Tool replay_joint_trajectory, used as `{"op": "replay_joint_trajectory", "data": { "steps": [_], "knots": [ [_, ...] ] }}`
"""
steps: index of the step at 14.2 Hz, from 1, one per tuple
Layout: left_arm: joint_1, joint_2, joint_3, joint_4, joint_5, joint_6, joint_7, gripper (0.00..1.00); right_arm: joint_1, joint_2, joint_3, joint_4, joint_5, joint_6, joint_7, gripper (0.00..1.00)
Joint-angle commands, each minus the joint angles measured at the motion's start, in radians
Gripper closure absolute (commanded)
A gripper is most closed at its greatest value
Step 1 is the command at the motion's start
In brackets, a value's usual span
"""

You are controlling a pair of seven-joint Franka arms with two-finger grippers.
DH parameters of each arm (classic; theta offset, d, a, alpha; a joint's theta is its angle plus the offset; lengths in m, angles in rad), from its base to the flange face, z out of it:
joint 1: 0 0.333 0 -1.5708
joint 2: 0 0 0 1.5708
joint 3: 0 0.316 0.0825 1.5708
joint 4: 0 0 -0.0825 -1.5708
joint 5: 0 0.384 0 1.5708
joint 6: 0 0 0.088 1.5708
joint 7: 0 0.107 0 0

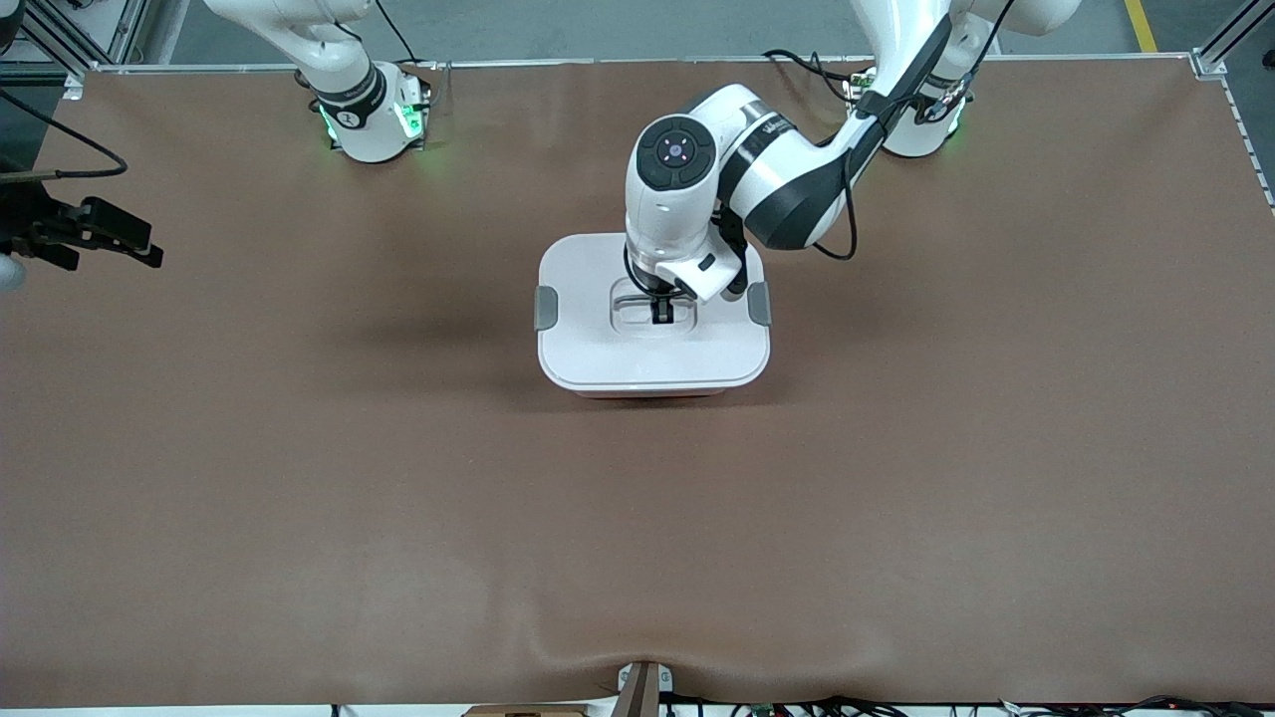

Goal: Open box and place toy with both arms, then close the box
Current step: 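Lower the white lid onto the box with the left gripper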

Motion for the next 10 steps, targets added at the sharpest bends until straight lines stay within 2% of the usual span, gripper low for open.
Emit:
{"op": "replay_joint_trajectory", "data": {
  "steps": [1, 10],
  "knots": [
    [-0.014, 0.007, 0.007, 0.014, 0.004, -0.003, -0.016, 1.0, -0.025, 0.001, 0.019, 0.016, -0.011, -0.022, 0.009, 0.0],
    [-0.037, 0.001, 0.01, -0.03, 0.021, 0.015, -0.086, 1.0, -0.026, 0.002, 0.017, 0.005, -0.01, -0.018, 0.007, 0.0]
  ]
}}
